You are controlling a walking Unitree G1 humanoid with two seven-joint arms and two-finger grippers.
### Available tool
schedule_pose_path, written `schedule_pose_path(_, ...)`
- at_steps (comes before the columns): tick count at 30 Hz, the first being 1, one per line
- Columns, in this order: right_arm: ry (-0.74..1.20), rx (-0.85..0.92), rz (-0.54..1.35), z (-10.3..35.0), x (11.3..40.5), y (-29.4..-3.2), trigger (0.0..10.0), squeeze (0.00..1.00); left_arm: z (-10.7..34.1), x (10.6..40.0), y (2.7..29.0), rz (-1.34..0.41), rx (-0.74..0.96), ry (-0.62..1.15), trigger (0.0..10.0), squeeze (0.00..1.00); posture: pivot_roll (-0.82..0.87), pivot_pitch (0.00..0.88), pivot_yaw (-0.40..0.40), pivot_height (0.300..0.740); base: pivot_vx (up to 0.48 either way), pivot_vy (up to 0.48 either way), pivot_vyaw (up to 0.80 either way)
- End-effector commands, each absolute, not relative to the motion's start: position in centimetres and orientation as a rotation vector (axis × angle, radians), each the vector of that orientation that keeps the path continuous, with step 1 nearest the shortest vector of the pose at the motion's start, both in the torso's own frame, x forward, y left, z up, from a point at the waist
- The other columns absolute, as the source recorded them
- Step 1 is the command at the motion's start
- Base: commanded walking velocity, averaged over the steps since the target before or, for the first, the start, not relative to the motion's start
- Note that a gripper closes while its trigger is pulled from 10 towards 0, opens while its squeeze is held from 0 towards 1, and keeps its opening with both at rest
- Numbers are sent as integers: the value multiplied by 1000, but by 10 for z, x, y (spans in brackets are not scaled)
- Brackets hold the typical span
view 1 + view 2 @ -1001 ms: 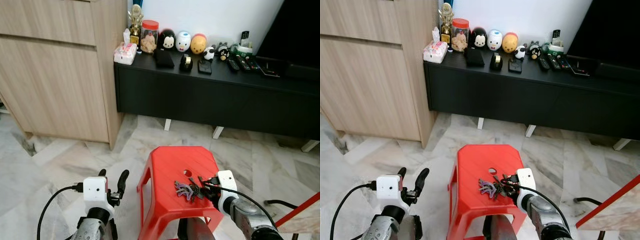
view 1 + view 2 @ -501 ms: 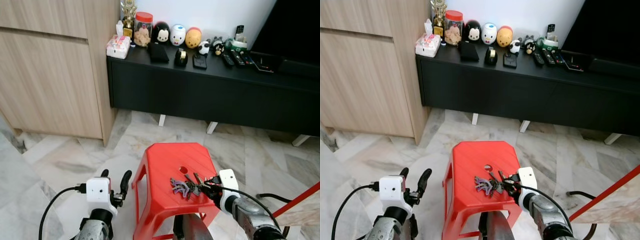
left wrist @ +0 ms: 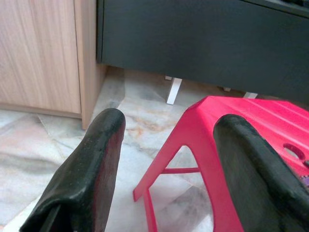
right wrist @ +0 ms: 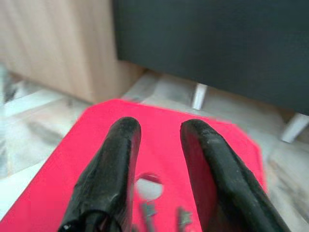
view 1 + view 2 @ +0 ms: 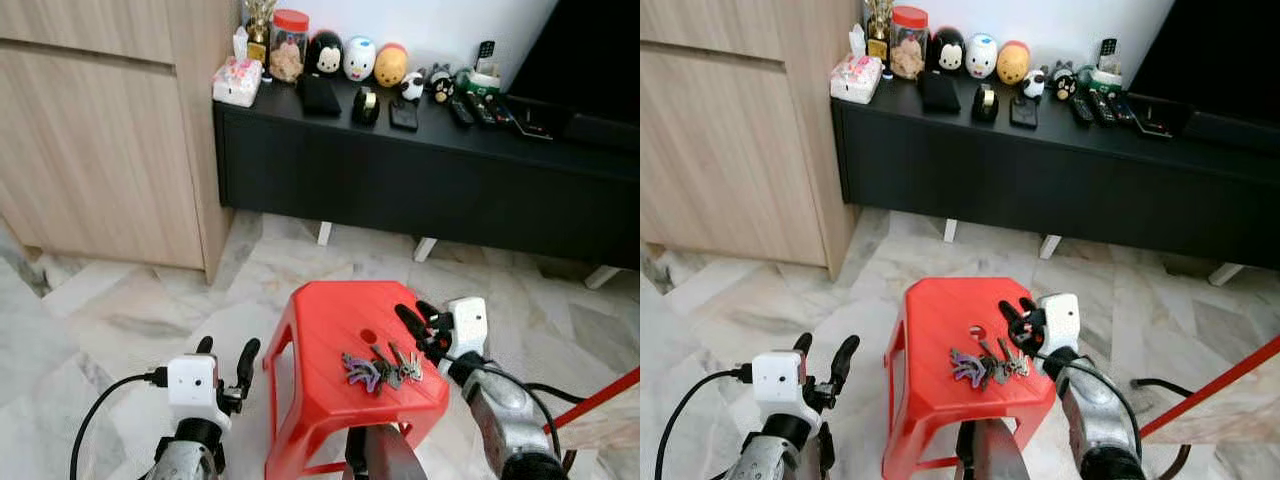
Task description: Hang keys on a hook
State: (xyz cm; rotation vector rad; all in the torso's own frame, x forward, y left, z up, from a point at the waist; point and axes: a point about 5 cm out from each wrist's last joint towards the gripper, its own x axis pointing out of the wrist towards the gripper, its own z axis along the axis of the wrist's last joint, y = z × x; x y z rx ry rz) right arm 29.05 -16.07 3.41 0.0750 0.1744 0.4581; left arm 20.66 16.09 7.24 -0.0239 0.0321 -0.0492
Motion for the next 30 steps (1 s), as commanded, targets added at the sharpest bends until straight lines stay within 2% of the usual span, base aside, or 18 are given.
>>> schedule_pose_path(1, 97, 30, 461, 44, 291, -160, 10000, 0, 79, 207, 159, -70, -13, 14, 10000, 0, 97, 93, -201, 590, 0, 0, 0)
schedule_pose_path(5, -46, -29, 472, 69, 290, -147, 10000, 0, 83, 206, 167, -63, 5, 10, 10000, 0, 111, 83, -189, 590, 0, 0, 0)
schedule_pose_path(10, -52, -31, 483, 71, 275, -142, 10000, 0, 85, 206, 170, -69, 18, 10, 10000, 0, 127, 86, -176, 590, 0, 0, 0)
schedule_pose_path(15, 103, -51, 432, 41, 263, -146, 10000, 0, 85, 204, 171, -76, 25, 18, 10000, 0, 120, 90, -160, 590, 0, 0, 0)
schedule_pose_path(21, 215, -18, 293, 31, 285, -153, 10000, 0, 89, 203, 173, -106, 53, 23, 10000, 0, 145, 101, -136, 590, 0, 0, 0)
schedule_pose_path(30, 337, -74, 234, 21, 298, -149, 10000, 0, 92, 202, 179, -112, 71, 28, 10000, 0, 165, 97, -123, 590, 0, 0, 0)
